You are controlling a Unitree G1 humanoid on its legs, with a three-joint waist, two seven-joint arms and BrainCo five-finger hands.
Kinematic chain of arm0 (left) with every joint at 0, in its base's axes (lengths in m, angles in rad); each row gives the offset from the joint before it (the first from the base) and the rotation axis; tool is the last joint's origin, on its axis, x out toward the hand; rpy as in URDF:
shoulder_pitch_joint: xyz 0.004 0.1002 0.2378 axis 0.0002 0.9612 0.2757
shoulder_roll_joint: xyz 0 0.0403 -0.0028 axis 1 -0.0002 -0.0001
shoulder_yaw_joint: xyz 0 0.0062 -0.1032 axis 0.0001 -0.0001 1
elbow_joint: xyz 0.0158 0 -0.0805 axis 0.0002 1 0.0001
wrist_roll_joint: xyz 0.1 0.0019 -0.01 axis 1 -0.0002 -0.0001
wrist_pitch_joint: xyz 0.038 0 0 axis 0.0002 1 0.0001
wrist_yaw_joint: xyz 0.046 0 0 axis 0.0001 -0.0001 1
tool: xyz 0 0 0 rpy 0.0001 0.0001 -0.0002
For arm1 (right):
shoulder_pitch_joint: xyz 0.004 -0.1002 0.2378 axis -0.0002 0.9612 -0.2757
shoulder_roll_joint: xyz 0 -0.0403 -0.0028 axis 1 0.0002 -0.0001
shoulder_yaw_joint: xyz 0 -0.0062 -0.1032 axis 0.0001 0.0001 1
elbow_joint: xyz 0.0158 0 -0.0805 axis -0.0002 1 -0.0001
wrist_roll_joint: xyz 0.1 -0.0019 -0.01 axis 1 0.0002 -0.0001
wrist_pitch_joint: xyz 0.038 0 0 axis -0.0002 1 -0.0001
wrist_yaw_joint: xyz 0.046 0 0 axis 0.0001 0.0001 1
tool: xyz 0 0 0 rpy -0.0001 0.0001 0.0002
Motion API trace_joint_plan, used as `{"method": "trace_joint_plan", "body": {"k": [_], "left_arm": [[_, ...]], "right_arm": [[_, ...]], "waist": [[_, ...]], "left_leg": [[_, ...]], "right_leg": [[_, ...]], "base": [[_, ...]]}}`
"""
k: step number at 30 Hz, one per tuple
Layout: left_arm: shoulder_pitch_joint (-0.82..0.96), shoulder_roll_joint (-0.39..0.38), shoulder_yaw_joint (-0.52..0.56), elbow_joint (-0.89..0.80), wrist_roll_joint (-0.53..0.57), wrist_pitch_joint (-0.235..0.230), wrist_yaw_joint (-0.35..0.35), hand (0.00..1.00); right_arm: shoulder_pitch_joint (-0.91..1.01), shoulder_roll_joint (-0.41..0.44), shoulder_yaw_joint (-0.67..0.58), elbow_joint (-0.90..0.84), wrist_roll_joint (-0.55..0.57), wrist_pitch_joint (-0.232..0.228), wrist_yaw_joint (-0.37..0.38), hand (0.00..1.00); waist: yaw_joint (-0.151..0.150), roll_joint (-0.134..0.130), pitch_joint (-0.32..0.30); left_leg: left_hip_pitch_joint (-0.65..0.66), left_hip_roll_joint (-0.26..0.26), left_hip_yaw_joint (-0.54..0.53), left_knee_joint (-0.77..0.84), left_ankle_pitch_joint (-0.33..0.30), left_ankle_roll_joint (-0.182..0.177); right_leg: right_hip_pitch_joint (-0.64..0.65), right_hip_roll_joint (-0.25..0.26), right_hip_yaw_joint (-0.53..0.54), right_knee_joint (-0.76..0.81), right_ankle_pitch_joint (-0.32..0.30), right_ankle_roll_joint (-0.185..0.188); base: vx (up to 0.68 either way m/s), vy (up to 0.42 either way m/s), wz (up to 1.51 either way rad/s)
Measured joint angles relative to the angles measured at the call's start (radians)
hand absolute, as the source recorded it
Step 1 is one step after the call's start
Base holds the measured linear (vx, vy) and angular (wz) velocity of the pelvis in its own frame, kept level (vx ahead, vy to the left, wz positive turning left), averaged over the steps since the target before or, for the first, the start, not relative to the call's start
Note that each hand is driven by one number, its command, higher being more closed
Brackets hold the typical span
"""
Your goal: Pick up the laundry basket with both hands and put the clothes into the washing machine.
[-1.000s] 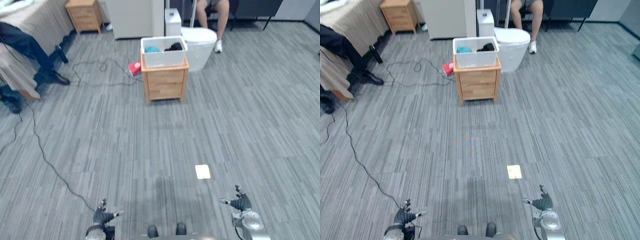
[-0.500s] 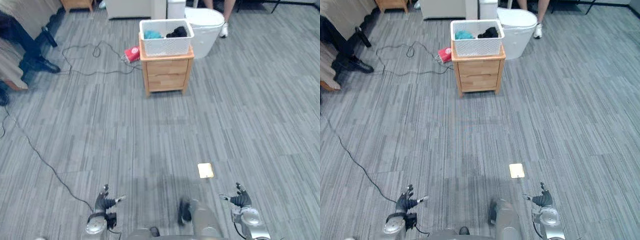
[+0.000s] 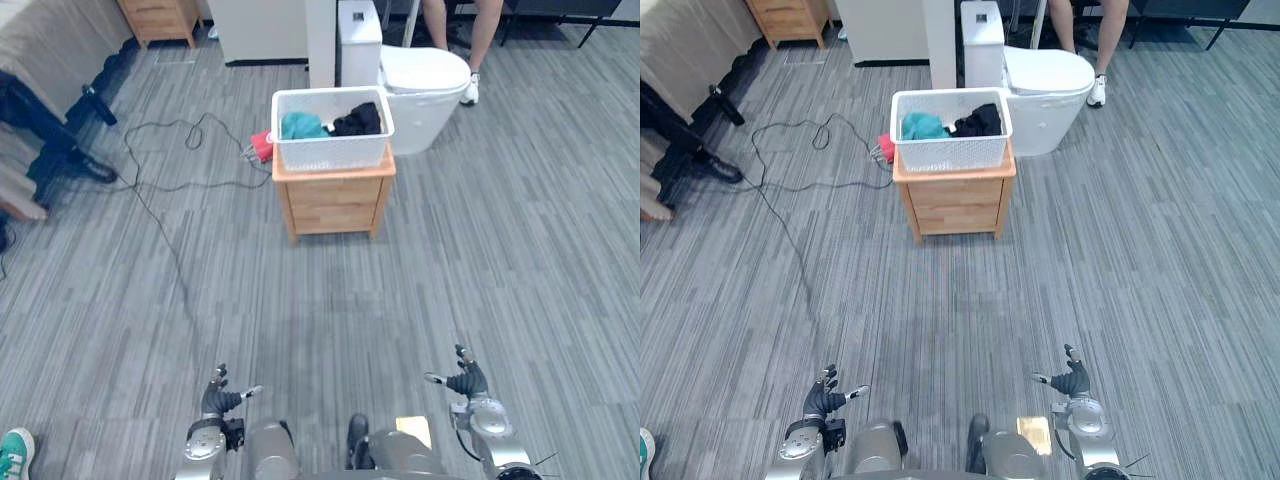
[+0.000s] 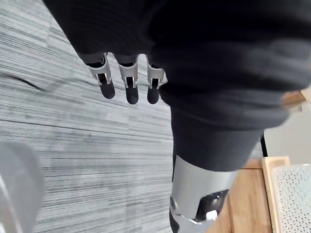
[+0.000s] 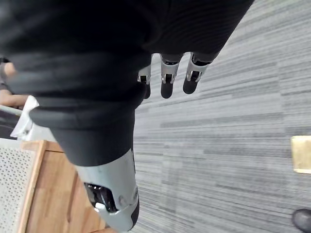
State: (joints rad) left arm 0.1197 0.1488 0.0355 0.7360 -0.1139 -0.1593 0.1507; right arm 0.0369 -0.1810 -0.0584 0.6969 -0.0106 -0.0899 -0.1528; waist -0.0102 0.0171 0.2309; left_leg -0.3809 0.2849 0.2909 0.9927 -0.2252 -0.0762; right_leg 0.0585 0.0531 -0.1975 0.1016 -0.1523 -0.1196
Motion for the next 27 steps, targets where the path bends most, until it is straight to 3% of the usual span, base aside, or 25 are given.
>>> {"method": "trace_joint_plan", "body": {"k": [1, 2, 3, 4, 5, 6, 7, 9, 10, 11, 12, 13, 15, 17, 18, 19, 20, 21, 23, 24, 25, 27], "left_arm": [[0.0, 0.0, 0.0, -0.001, 0.0, 0.0, -0.001, 0.0], [-0.001, -0.005, 0.0, -0.002, 0.0, 0.001, -0.001, 0.0], [0.002, -0.009, 0.0, -0.003, 0.0, 0.001, -0.001, 0.0], [0.009, -0.012, -0.001, -0.002, 0.0, 0.001, 0.0, 0.0], [0.022, -0.012, -0.004, 0.004, 0.001, 0.004, 0.0, 0.0], [0.024, -0.009, -0.001, 0.013, 0.004, 0.01, -0.001, 0.0], [0.037, -0.01, -0.001, 0.018, 0.008, 0.017, -0.003, 0.0], [0.023, -0.007, -0.005, 0.031, 0.01, 0.02, -0.016, 0.0], [0.003, -0.002, -0.006, 0.045, 0.01, 0.023, -0.017, 0.0], [-0.004, 0.002, -0.009, 0.05, 0.01, 0.025, -0.017, 0.0], [-0.005, 0.008, -0.031, 0.052, 0.01, 0.026, -0.015, 0.0], [-0.005, 0.011, -0.034, 0.052, 0.01, 0.026, -0.015, 0.0], [-0.03, 0.017, -0.038, 0.051, 0.01, 0.023, -0.015, 0.0], [-0.046, 0.025, -0.032, 0.051, 0.01, 0.021, -0.015, 0.0], [-0.05, 0.037, -0.032, 0.052, 0.01, 0.021, -0.015, 0.0], [-0.05, 0.043, -0.032, 0.052, 0.01, 0.021, -0.015, 0.0], [-0.048, 0.059, -0.032, 0.052, 0.013, 0.021, -0.015, 0.0], [-0.051, 0.038, -0.025, 0.081, 0.017, 0.024, -0.013, 0.0], [-0.037, 0.023, -0.021, 0.082, 0.029, 0.024, -0.016, 0.0], [-0.035, 0.009, -0.013, 0.079, 0.031, 0.024, -0.017, 0.0], [-0.03, -0.015, 0.006, 0.078, 0.036, 0.024, -0.017, 0.0], [-0.008, -0.03, 0.008, 0.077, 0.036, 0.024, -0.017, 0.0]], "right_arm": [[0.0, -0.002, 0.0, 0.005, 0.001, 0.002, 0.0, 0.0], [-0.001, -0.004, -0.005, 0.006, 0.001, 0.003, 0.0, 0.0], [0.0, -0.007, -0.007, 0.008, 0.001, 0.001, -0.001, 0.0], [0.001, -0.011, -0.005, 0.017, 0.001, 0.0, -0.001, 0.0], [0.0, -0.015, -0.005, 0.03, 0.001, 0.0, -0.001, 0.0], [0.01, -0.008, -0.005, 0.032, 0.001, 0.0, -0.002, 0.0], [0.028, 0.001, -0.006, 0.035, 0.001, 0.0, -0.002, 0.0], [0.033, 0.017, -0.01, 0.058, 0.0, 0.0, -0.002, 0.0], [0.041, 0.027, -0.011, 0.073, 0.0, 0.003, 0.0, 0.0], [0.041, 0.031, -0.01, 0.077, 0.0, 0.007, 0.0, 0.0], [0.032, 0.034, 0.001, 0.076, -0.001, 0.011, 0.001, 0.0], [0.031, 0.034, 0.007, 0.075, -0.003, 0.01, 0.001, 0.0], [0.008, 0.032, 0.03, 0.068, -0.023, -0.001, 0.003, 0.0], [-0.005, 0.031, 0.03, 0.069, -0.031, -0.001, 0.004, 0.0], [-0.011, 0.03, 0.029, 0.068, -0.031, -0.001, 0.003, 0.0], [-0.006, 0.027, 0.028, 0.066, -0.031, -0.001, 0.003, 0.0], [0.024, 0.023, 0.028, 0.066, -0.031, 0.0, 0.002, 0.0], [0.028, 0.009, 0.028, 0.076, -0.031, 0.003, 0.003, 0.0], [0.025, 0.004, 0.028, 0.071, -0.031, 0.011, 0.003, 0.0], [0.031, 0.003, 0.027, 0.064, -0.031, 0.012, 0.003, 0.0], [0.041, 0.001, 0.028, 0.05, -0.031, 0.013, 0.002, 0.0], [0.079, 0.017, 0.025, 0.015, -0.031, 0.017, 0.001, 0.0]], "waist": [[0.011, -0.013, 0.007], [0.025, -0.016, 0.008], [0.03, -0.014, 0.007], [0.032, -0.011, 0.005], [0.03, -0.007, 0.003], [0.031, -0.027, -0.011], [0.029, -0.052, -0.047], [0.02, -0.089, -0.062], [0.015, -0.115, -0.061], [0.009, -0.121, -0.06], [-0.005, -0.105, -0.056], [-0.007, -0.096, -0.053], [-0.01, -0.053, -0.048], [-0.018, -0.044, -0.042], [-0.033, -0.048, -0.043], [-0.035, -0.064, -0.049], [-0.034, -0.087, -0.061], [-0.027, -0.073, -0.063], [-0.033, -0.052, -0.072], [-0.031, -0.041, -0.064], [-0.028, -0.025, -0.054], [-0.021, -0.024, -0.054]], "left_leg": [[-0.038, -0.053, 0.006, -0.272, 0.01, -0.002], [-0.035, -0.108, -0.022, -0.552, 0.059, -0.021], [-0.026, -0.13, -0.049, -0.681, 0.09, -0.028], [-0.029, -0.14, -0.066, -0.759, 0.11, -0.039], [-0.036, -0.149, -0.095, -0.788, 0.13, -0.028], [-0.033, -0.17, -0.109, -0.755, 0.226, 0.024], [-0.042, -0.202, -0.106, -0.718, 0.263, 0.067], [-0.004, -0.236, -0.083, -0.682, 0.215, 0.109], [0.057, -0.271, -0.074, -0.679, 0.172, 0.126], [0.093, -0.281, -0.07, -0.675, 0.15, 0.134], [0.205, -0.286, -0.073, -0.689, 0.099, 0.142], [0.251, -0.28, -0.072, -0.705, 0.09, 0.14], [0.397, -0.243, -0.073, -0.788, 0.089, 0.139], [0.44, -0.22, -0.073, -0.807, 0.089, 0.138], [0.474, -0.216, -0.074, -0.817, 0.081, 0.118], [0.493, -0.216, -0.072, -0.817, 0.064, 0.09], [0.52, -0.238, -0.071, -0.81, 0.012, 0.012], [0.547, -0.216, -0.085, -0.788, -0.035, -0.001], [0.514, -0.174, -0.108, -0.657, -0.041, -0.012], [0.45, -0.136, -0.12, -0.501, -0.032, -0.032], [0.37, -0.079, -0.149, -0.278, -0.009, -0.081], [0.293, -0.022, -0.131, -0.099, -0.013, -0.074]], "right_leg": [[0.065, -0.014, 0.011, -0.052, -0.011, 0.017], [0.112, -0.025, 0.02, -0.085, -0.022, 0.035], [0.133, -0.027, 0.027, -0.099, -0.031, 0.05], [0.151, -0.026, 0.04, -0.111, -0.046, 0.072], [0.202, -0.026, 0.046, -0.115, -0.09, 0.101], [0.218, -0.054, 0.05, -0.086, -0.132, 0.125], [0.184, -0.098, 0.058, 0.028, -0.177, 0.18], [0.039, -0.174, 0.062, 0.412, -0.175, 0.234], [-0.067, -0.248, 0.059, 0.695, -0.057, 0.287], [-0.106, -0.28, 0.051, 0.813, -0.042, 0.278], [-0.17, -0.323, 0.005, 0.974, -0.067, 0.211], [-0.19, -0.321, -0.004, 0.984, -0.08, 0.19], [-0.284, -0.271, -0.089, 0.848, -0.124, 0.134], [-0.338, -0.229, -0.123, 0.655, -0.127, 0.138], [-0.362, -0.193, -0.128, 0.397, -0.065, 0.147], [-0.358, -0.177, -0.122, 0.283, -0.006, 0.149], [-0.357, -0.159, -0.071, 0.108, 0.197, 0.117], [-0.366, -0.145, -0.055, 0.158, 0.251, 0.052], [-0.368, -0.124, -0.04, 0.216, 0.147, 0.067], [-0.34, -0.108, -0.049, 0.216, 0.116, 0.063], [-0.277, -0.08, -0.061, 0.193, 0.09, 0.052], [-0.184, -0.063, -0.073, 0.169, 0.066, 0.032]], "base": [[0.58, 0.051, -0.33], [0.7, 0.097, -0.37], [0.47, 0.103, -0.39], [0.57, 0.183, -0.42], [0.46, 0.19, -0.43], [0.78, 0.3, -0.32], [0.85, 0.288, -0.25], [0.78, 0.246, -0.09], [0.55, 0.156, 0.13], [0.69, 0.168, 0.14], [0.53, 0.11, -0.01], [0.75, 0.118, -0.19], [0.58, 0.05, -0.08], [0.52, -0.057, 0.26], [0.63, -0.121, 0.42], [0.66, -0.144, 0.5], [0.53, -0.133, 0.31], [0.58, -0.137, 0.21], [0.42, -0.14, 0.08], [0.38, -0.183, 0.11], [0.44, -0.185, 0.04], [0.45, -0.138, -0.03]]}}
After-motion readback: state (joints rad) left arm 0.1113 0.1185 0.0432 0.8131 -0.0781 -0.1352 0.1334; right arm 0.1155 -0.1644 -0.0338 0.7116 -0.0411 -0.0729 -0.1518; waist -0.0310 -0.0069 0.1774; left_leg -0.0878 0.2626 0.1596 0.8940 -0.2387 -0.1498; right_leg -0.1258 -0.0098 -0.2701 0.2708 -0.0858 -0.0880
